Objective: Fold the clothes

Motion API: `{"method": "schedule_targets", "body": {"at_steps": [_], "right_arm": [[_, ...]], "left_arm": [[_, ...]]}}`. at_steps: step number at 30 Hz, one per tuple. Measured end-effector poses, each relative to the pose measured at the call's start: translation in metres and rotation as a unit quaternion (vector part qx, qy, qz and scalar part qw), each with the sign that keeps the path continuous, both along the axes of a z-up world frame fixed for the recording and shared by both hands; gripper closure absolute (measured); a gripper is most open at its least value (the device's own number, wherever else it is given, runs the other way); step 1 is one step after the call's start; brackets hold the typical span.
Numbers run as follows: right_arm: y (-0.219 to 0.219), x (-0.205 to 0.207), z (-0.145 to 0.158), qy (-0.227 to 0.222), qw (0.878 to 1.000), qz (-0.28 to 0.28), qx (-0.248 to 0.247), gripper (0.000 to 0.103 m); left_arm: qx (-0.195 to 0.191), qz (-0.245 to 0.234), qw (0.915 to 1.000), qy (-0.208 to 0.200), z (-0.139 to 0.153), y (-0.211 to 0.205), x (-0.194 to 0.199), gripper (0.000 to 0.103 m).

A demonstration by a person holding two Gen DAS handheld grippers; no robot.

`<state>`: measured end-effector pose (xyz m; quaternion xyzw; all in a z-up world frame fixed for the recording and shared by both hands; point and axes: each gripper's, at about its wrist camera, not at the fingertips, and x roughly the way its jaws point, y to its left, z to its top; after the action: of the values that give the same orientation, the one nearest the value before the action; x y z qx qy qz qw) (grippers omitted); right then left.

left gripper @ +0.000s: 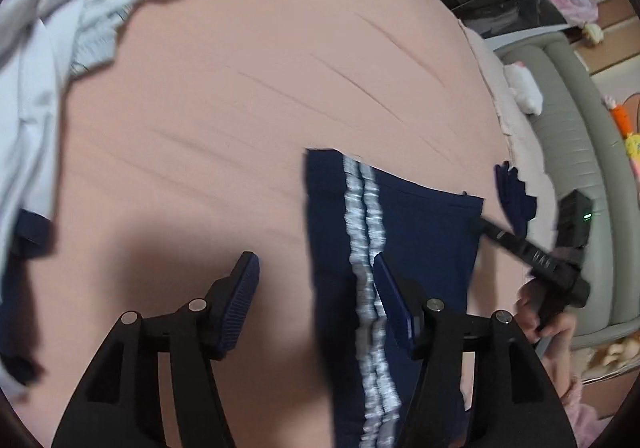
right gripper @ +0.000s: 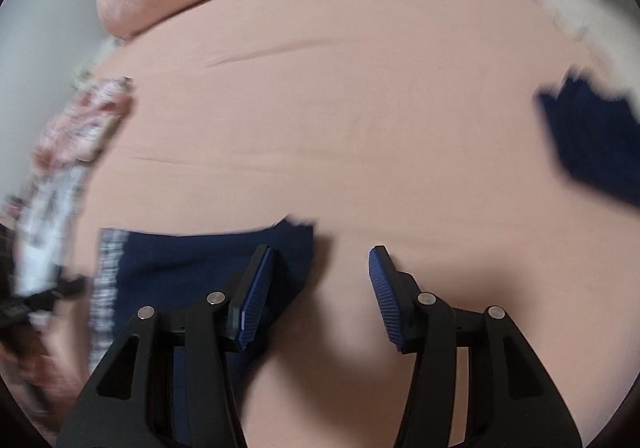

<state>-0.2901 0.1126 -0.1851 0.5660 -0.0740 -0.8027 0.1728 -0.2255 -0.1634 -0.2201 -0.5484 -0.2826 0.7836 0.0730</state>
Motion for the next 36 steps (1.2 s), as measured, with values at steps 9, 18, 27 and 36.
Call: {"method": "schedule_targets", "body": {"at_steps": [9, 18, 27, 36], "right_arm": [[-0.040, 0.002, 0.005, 0.057, 0.995, 0.052, 0.063, 0.093], [0.021, -0.036, -0.007, -0.014, 0.996, -0.028, 0.078, 0.061], [-0.026, 0.115, 0.030, 0.041, 0.998, 0.050, -0.017, 0.048], [-0.087, 0.216, 0.018, 0.114, 0.979, 0.147, 0.081, 0.048]], "left_arm": [[-0.058, -0.070, 0.9945, 0.052, 0.016, 0.065, -0.042, 0.097], [-0.034, -0.054, 0.9979, 0.008, 0.018, 0.070, -0.076, 0.060], [-0.005, -0.009, 0.9989, -0.045, 0.014, 0.049, 0.071, 0.050], [0.087, -0.006, 0.9960, -0.017, -0.007, 0.061, 0.113, 0.064]]}}
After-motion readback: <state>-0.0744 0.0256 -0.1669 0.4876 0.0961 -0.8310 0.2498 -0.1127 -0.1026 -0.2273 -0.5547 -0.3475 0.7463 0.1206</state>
